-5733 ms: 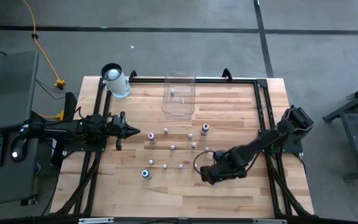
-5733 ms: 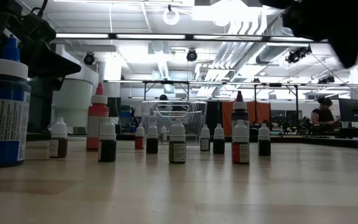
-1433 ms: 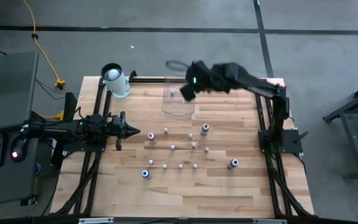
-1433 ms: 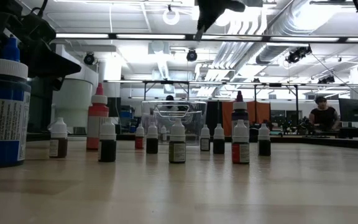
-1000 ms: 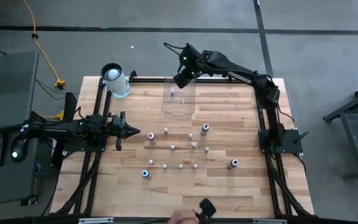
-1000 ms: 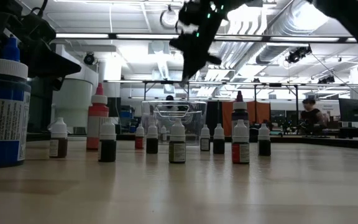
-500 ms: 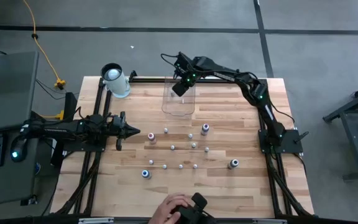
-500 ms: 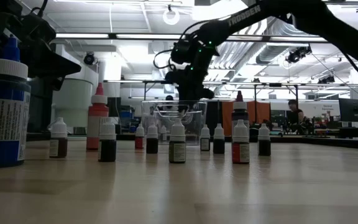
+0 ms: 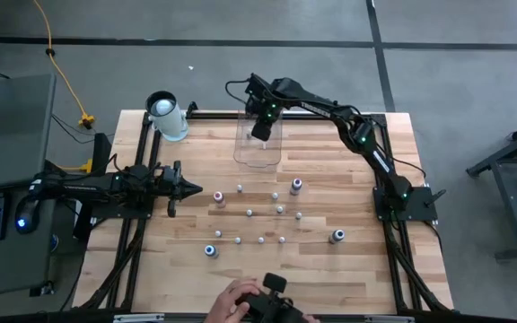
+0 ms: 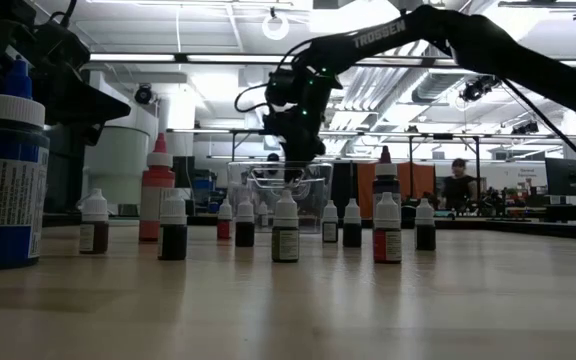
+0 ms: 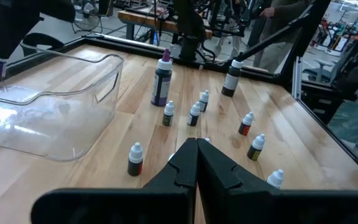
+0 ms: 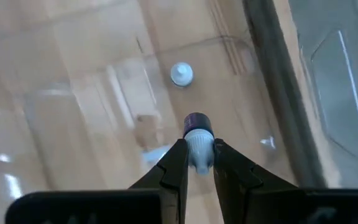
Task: Pick & Place food coloring
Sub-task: Put the small violet food coloring bottle into the container
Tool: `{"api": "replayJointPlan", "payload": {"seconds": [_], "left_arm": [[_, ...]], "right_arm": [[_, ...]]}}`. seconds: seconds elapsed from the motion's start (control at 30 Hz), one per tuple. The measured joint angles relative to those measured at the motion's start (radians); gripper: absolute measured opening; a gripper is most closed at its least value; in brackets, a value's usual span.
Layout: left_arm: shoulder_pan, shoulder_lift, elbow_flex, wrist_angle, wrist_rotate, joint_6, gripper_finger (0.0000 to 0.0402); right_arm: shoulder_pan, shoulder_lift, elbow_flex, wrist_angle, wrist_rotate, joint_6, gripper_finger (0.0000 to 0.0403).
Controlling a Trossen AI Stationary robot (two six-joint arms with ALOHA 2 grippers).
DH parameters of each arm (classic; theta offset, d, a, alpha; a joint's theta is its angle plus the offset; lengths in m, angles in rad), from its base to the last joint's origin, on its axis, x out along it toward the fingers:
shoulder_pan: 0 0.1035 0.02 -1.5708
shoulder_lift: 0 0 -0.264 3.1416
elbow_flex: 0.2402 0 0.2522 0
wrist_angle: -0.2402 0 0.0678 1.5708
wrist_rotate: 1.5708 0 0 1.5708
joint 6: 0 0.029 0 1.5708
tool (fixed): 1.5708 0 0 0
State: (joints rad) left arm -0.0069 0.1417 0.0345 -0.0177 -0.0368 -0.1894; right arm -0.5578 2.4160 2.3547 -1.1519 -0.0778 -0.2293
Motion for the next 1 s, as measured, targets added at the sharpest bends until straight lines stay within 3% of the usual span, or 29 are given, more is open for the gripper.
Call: {"api": "replayJointPlan", "payload": {"seconds": [0.17,0.33,0.53,0.73,1.0], "left_arm": [[0.0,0.0,0.0,0.0,0.0,0.0,0.0001],[0.0,0.0,0.0,0.0,0.0,0.0,0.0001],[0.0,0.0,0.0,0.0,0.0,0.0,0.0001],[0.0,0.0,0.0,0.0,0.0,0.0,0.0001],[0.0,0.0,0.0,0.0,0.0,0.0,0.0001]], "right_arm": [[0.011,0.004,-0.006,0.007,0.039,-0.089,0.0052],[0.026,0.01,-0.002,0.011,0.043,-0.069,0.0052],[0.04,0.01,-0.001,-0.027,0.087,0.167,0.0052],[0.052,0.026,-0.001,-0.059,0.03,0.416,0.0052],[0.066,0.058,-0.002,-0.02,-0.018,0.587,0.0052]]}}
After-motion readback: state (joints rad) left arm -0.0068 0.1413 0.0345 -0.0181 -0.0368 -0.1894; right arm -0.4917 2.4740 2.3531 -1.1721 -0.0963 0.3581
